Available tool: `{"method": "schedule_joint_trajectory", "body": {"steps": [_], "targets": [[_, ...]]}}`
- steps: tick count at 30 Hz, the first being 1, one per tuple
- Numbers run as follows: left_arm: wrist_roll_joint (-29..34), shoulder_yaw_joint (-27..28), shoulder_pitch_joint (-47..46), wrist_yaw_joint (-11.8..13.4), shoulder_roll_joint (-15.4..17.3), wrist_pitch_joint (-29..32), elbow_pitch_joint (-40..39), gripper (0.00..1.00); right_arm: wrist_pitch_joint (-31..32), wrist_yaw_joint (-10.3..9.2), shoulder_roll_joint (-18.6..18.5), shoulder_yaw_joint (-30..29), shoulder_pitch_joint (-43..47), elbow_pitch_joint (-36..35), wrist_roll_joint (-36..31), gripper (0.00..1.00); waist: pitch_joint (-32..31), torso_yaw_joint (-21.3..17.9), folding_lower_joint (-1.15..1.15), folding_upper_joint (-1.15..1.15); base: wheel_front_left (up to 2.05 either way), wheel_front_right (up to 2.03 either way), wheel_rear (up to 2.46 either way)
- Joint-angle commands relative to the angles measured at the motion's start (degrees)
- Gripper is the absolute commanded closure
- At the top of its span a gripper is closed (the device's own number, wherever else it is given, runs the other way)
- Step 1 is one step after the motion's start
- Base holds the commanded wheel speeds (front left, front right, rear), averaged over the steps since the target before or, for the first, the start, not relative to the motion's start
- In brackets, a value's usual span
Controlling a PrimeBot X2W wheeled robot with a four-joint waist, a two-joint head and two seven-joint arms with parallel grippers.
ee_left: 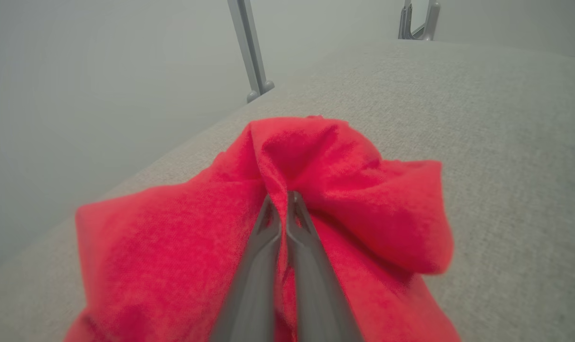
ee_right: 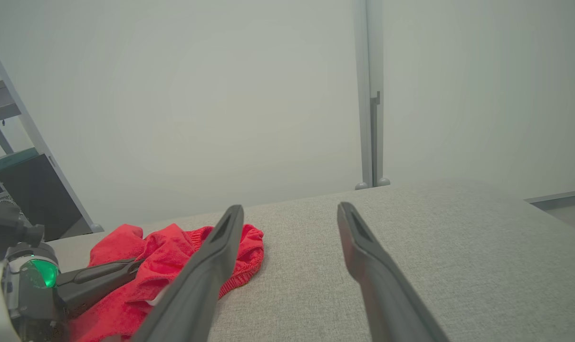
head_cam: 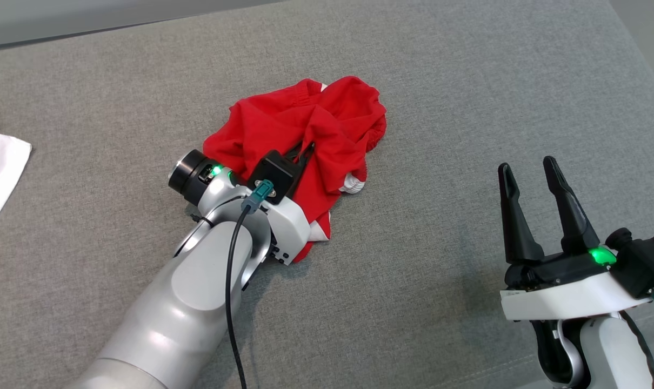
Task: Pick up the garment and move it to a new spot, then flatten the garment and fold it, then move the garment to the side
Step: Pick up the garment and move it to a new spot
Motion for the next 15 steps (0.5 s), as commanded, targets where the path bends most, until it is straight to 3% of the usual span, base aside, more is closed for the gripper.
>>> {"method": "schedule_joint_trajectory", "body": {"steps": [1, 3, 15], "targets": [[-0.45, 1.15, -2.14, 0.55, 1.01, -0.5, -0.96, 0.76, -0.77, 0.42, 0.03, 0.99, -1.16, -1.85, 0.04, 0.0, 0.18, 0.06, 0.0, 0.0, 0.0, 0.0, 0.0], [-0.87, 0.85, -2.55, 0.86, 1.01, -0.5, -0.64, 0.0, -0.77, 0.42, 0.1, 0.85, -1.26, -1.78, 0.07, 0.0, 0.4, 0.12, 0.0, 0.0, 0.0, 0.0, 0.0], [-5.45, 2.58, -0.73, 1.09, 1.01, -0.5, -5.83, 0.0, -0.77, 0.42, 0.3, 0.88, -0.9, -1.42, -0.1, 0.0, -1.77, 2.48, 0.0, 0.0, 0.0, 0.0, 0.0]]}}
